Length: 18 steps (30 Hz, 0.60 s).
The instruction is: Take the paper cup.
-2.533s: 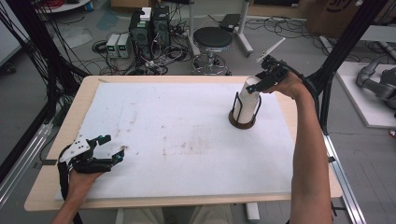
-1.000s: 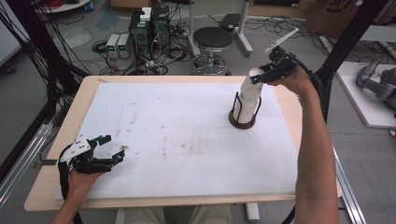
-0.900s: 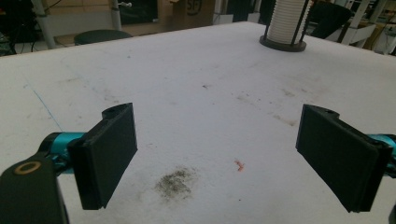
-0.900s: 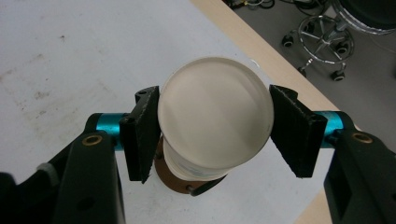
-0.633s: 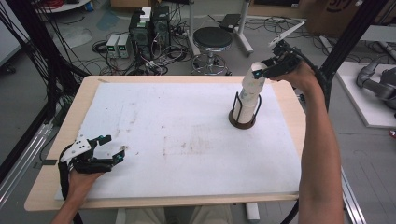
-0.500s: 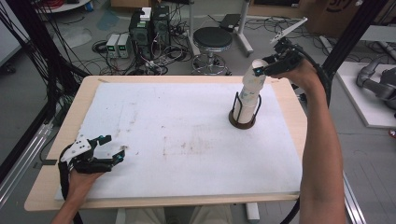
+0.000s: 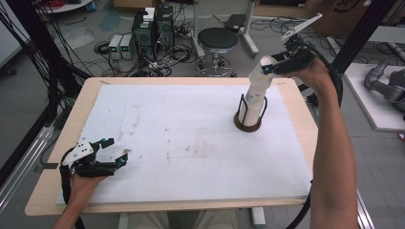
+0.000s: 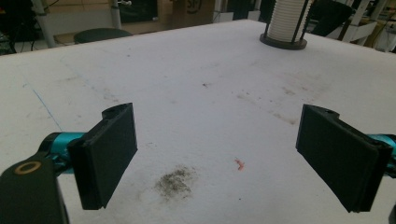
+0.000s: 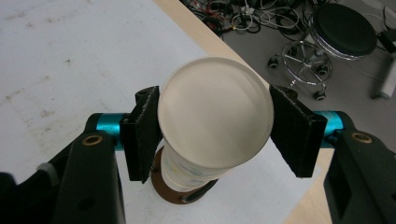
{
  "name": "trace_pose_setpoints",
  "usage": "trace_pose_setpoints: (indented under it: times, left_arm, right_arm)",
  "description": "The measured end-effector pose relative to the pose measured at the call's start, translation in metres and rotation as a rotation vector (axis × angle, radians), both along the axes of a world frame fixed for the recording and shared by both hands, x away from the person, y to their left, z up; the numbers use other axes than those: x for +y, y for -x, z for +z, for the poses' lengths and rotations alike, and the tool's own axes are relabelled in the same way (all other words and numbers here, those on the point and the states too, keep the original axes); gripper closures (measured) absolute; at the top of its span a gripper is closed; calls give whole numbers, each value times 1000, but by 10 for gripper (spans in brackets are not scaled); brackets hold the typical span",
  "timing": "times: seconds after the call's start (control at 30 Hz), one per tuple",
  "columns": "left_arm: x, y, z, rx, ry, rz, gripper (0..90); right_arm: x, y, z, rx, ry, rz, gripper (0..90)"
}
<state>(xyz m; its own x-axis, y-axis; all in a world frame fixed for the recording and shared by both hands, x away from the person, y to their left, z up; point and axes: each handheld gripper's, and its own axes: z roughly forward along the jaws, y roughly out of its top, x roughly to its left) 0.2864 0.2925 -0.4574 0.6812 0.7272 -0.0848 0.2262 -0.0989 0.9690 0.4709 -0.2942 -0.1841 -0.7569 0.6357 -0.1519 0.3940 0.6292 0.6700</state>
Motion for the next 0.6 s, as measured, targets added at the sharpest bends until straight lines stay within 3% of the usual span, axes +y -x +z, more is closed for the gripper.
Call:
trace_pose_setpoints:
  times: [0.37, 0.6]
  left_arm:
    - [0, 0, 0, 0, 0, 0, 124]
    - [0, 0, 0, 0, 1, 0, 124]
  right_arm:
    - [1, 13, 6, -7, -17, 14, 382]
    - [8, 27, 10, -11, -11, 52, 382]
